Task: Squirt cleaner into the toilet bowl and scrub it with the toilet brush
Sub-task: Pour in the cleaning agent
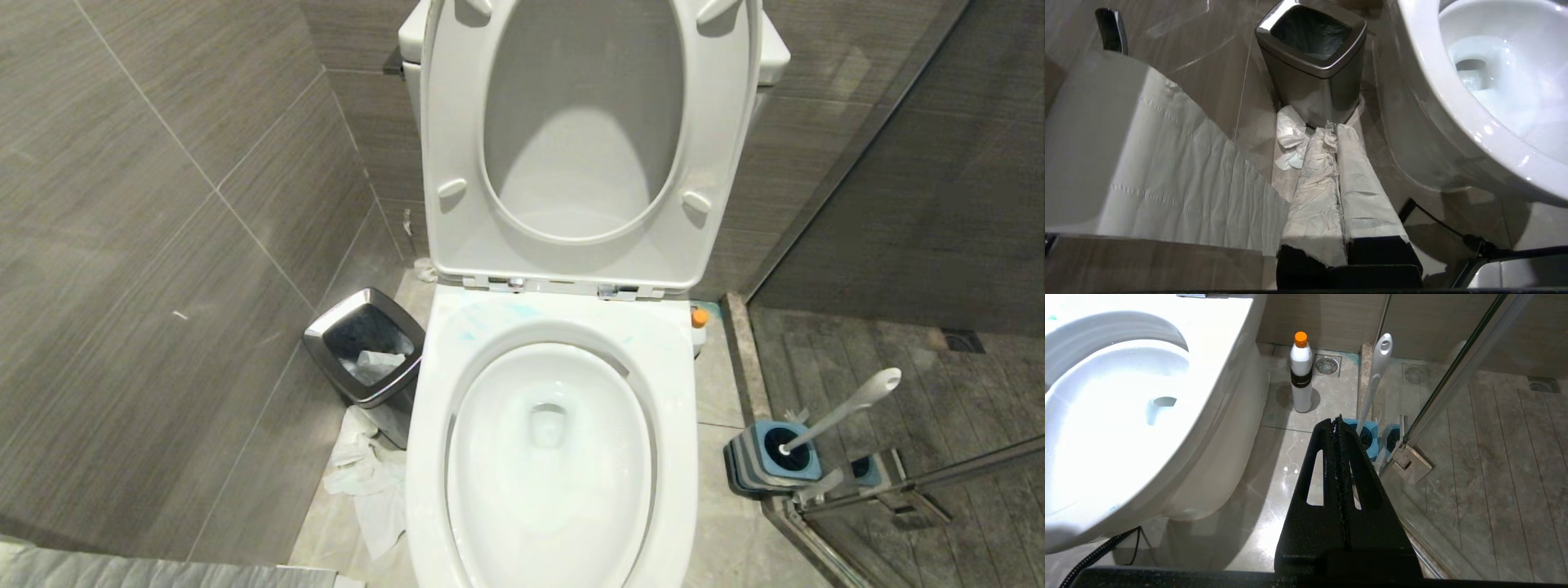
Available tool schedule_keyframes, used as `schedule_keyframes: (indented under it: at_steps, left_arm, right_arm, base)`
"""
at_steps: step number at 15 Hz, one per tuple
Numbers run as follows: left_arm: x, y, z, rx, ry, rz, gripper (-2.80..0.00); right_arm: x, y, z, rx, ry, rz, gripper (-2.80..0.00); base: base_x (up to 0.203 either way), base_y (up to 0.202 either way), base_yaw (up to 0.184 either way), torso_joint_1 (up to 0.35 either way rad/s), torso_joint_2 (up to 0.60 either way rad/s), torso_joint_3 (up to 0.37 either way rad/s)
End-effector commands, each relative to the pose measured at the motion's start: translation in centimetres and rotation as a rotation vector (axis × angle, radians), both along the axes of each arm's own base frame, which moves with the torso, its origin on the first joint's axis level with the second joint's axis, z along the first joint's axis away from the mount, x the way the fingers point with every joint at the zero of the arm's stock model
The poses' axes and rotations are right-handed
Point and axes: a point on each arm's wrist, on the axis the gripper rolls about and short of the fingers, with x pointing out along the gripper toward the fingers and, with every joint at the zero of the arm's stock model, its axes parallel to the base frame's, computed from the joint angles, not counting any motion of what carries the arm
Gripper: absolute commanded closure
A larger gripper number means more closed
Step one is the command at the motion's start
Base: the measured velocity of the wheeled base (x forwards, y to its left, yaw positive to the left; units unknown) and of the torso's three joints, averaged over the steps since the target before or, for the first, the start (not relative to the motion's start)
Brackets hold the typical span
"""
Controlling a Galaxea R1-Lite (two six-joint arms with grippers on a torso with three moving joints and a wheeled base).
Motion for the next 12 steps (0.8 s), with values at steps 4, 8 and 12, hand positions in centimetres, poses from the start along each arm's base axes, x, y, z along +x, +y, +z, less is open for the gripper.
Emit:
schedule_keyframes:
  at_steps: [4,8,12]
  left_arm:
    - [0.03,0.02,0.03,-0.036,-0.002,0.008,0.00]
    - [0.03,0.02,0.03,-0.066,-0.001,0.009,0.00]
    - [0.03,0.03,0.03,-0.062,-0.001,0.012,0.00]
  right_arm:
    - [0.19,0.00,-0.67,0.001,0.023,0.000,0.00]
    - [0.20,0.00,-0.71,0.001,0.025,0.000,0.00]
    - [0.20,0.00,-0.71,0.001,0.025,0.000,0.00]
  base:
    - [0.000,0.000,0.000,0.000,0.00,0.000]
    - [0.000,0.000,0.000,0.000,0.00,0.000]
    - [0.000,0.000,0.000,0.000,0.00,0.000]
